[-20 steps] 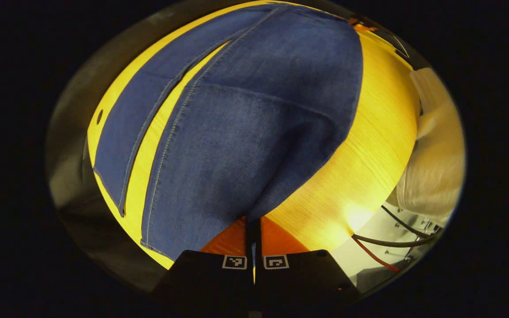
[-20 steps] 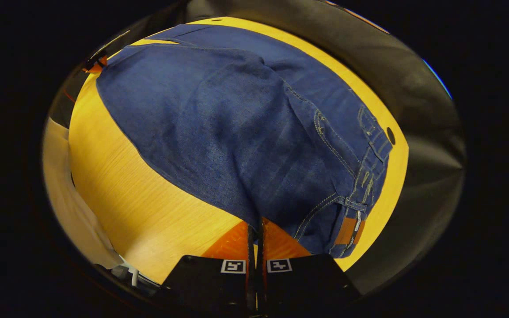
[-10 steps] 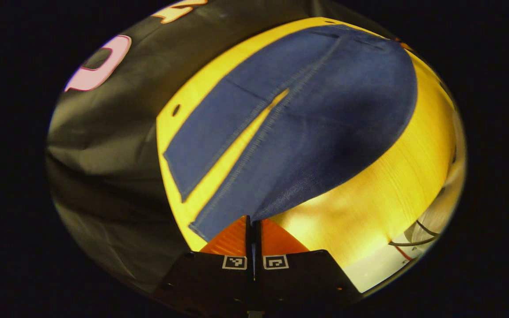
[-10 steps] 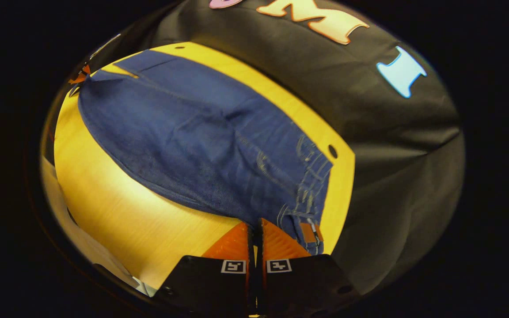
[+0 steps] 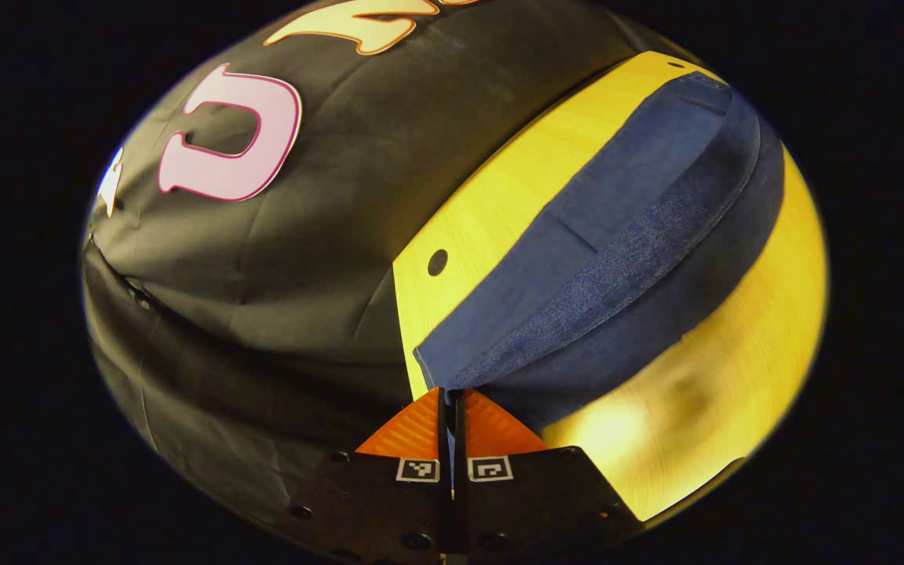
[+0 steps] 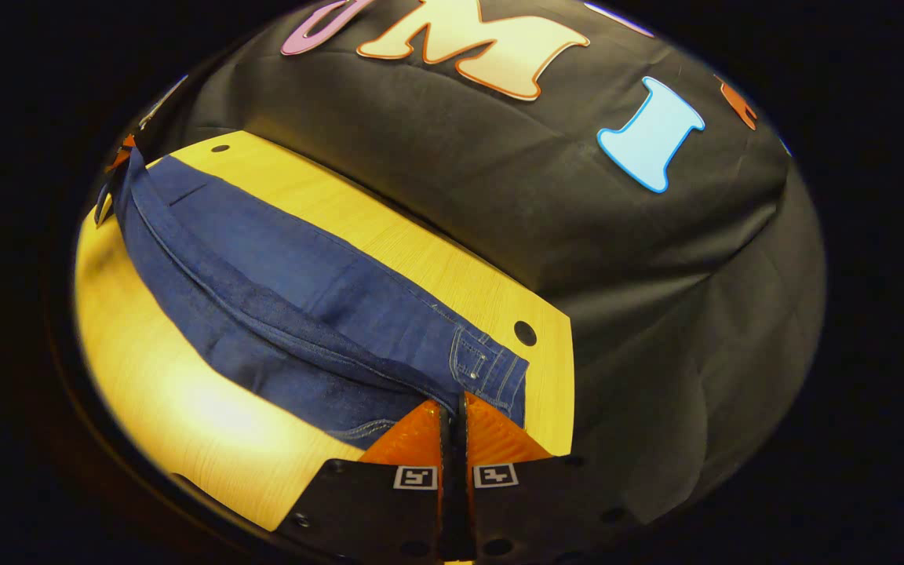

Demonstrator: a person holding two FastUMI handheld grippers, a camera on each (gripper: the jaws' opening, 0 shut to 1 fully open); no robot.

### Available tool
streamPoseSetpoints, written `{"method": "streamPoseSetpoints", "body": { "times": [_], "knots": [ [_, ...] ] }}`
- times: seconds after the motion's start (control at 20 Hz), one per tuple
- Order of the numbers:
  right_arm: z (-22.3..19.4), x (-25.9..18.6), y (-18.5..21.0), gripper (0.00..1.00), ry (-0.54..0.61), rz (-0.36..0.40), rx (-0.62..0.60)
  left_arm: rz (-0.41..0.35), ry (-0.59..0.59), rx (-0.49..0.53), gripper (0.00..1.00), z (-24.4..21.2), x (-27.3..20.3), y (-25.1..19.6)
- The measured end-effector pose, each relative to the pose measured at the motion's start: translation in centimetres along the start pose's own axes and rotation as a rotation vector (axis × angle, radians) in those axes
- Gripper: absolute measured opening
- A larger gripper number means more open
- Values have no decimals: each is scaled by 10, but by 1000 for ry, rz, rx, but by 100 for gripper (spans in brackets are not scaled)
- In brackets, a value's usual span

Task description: Grasp the waist and the cuffs of the jeans and fold them to make the two legs overlap; first hold the waist and fold one-third of the jeans toward the cuffs, then hold the cuffs and fold the remaining one-third in the same direction to finish folding.

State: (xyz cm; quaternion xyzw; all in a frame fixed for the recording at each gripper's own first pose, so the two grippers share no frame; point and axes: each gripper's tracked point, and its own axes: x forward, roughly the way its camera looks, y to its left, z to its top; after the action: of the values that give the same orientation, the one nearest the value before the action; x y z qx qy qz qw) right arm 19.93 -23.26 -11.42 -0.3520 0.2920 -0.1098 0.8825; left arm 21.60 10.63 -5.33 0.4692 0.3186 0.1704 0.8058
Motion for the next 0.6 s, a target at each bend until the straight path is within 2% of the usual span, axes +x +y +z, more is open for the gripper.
{"method": "streamPoseSetpoints", "body": {
  "times": [0.25, 0.35, 0.4, 0.6],
  "knots": [
    [29, 85, 4, 2, -16, -42, 12, 71, 5, 28, 0, 47, 71, 3],
    [25, 117, 13, 0, 0, -30, 47, 28, 23, -19, 0, 49, 108, -15],
    [20, 134, 22, 2, 11, -5, 62, 9, 42, -46, 0, 44, 123, -24],
    [11, 163, 35, 3, 30, 62, 171, -10, 29, -131, 0, 49, 143, -36]
  ]
}}
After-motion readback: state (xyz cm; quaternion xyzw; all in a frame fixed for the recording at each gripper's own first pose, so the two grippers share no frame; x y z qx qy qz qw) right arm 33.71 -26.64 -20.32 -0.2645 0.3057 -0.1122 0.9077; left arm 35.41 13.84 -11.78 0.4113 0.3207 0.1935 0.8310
